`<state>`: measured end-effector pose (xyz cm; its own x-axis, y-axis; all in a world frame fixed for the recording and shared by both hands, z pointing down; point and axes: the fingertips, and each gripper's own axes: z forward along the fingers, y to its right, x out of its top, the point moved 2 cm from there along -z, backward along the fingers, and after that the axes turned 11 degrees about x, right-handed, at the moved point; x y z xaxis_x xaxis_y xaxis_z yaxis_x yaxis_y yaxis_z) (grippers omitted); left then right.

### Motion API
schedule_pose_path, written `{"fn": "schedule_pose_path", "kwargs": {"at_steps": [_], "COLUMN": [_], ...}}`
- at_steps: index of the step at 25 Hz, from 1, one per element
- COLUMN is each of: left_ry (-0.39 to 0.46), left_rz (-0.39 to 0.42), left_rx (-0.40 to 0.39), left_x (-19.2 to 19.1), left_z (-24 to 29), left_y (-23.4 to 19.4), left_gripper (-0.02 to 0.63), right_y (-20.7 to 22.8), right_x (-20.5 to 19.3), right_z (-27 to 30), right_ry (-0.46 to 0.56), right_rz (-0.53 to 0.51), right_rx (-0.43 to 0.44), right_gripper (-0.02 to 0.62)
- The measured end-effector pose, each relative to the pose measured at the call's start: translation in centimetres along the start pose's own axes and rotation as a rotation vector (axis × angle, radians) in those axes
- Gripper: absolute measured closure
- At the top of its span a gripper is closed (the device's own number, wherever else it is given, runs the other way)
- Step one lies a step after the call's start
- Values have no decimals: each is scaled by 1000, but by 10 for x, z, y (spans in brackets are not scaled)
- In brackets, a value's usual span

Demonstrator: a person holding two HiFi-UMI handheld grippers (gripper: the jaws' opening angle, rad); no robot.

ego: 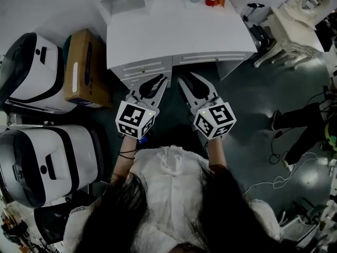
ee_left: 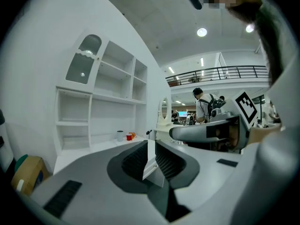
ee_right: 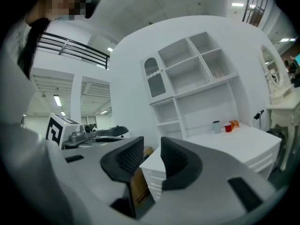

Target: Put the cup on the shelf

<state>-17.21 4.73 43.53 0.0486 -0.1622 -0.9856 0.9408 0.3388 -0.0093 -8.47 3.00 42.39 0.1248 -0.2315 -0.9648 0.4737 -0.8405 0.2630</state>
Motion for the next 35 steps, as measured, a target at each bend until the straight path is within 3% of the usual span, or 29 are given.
{"fn": "schedule_pose_path", "kwargs": {"at_steps": [15, 26, 35], "left_ry": [-4, 15, 16], "left_rz": [-64, -95, -65], "left_rx": [48, 24, 33], "left_x": [-31, -36, -34], "left_z": [-69, -73, -72], "left_y": [-25, -23, -25], "left_gripper": [548, 548, 548], "right_y": [-74, -83, -83], "right_x": [-38, -49, -47], "right_z": [15, 4, -12], "right_ry": [-87, -133, -119], "right_rz": [-17, -24, -26], "right_rx": [52, 23, -10], "right_gripper": [520, 520, 520]}}
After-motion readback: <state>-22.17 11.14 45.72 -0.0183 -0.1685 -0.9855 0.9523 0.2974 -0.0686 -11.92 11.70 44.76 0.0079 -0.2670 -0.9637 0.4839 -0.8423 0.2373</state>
